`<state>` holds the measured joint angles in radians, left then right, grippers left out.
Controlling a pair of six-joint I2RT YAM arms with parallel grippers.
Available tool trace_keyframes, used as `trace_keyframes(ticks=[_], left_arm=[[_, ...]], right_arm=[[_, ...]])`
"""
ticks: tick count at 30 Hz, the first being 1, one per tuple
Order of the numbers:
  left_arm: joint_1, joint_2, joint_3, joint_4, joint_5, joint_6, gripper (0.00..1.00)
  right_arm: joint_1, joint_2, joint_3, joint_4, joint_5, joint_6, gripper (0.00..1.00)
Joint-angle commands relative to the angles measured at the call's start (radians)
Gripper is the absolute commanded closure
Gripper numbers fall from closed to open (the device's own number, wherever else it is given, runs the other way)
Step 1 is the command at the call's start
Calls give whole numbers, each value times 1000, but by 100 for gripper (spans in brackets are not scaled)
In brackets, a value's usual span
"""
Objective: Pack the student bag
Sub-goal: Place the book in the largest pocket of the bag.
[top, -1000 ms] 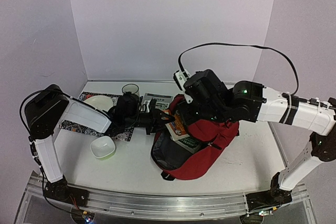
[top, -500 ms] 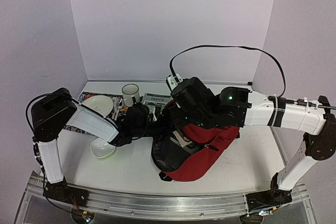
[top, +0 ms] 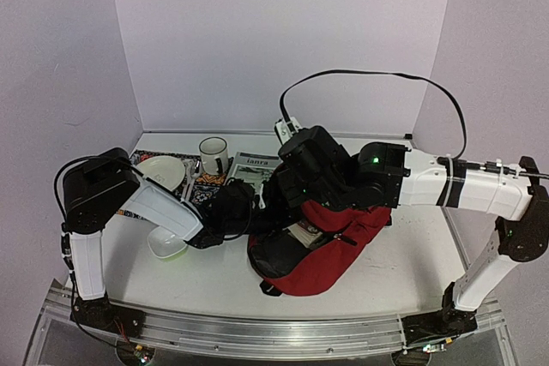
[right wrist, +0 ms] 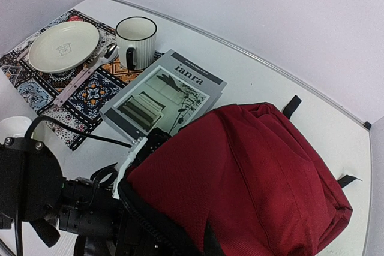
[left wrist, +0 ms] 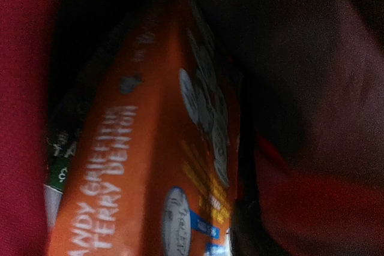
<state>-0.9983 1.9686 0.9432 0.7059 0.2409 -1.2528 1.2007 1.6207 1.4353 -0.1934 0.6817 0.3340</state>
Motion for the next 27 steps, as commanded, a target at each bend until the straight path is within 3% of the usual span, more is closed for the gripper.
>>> trace_keyframes(ticks=[1,4,8,13,17,20,27], left_arm=[[-11,-44,4,10,24,92,41],[-11,-91,-36,-21,10,122,37],[-12,-120,-50,-48,7,144,40],[-15,-32,56,-53,84,150,60],[-21,31,139,-53,114,155,66],[-26,39,159,-53,108,177,62],[-26,-18,80,-60,86,226,35]], right_arm=[[8,-22,8,38,61,-13,96],[8,-24,4,34,62,-13,96],[8,-21,5,34,62,-13,95],[8,-9,14,34,77,-27,95],[7,-5,6,24,119,-41,95],[3,-11,-8,17,143,-43,96],[-32,-53,-75,7,148,-24,97]])
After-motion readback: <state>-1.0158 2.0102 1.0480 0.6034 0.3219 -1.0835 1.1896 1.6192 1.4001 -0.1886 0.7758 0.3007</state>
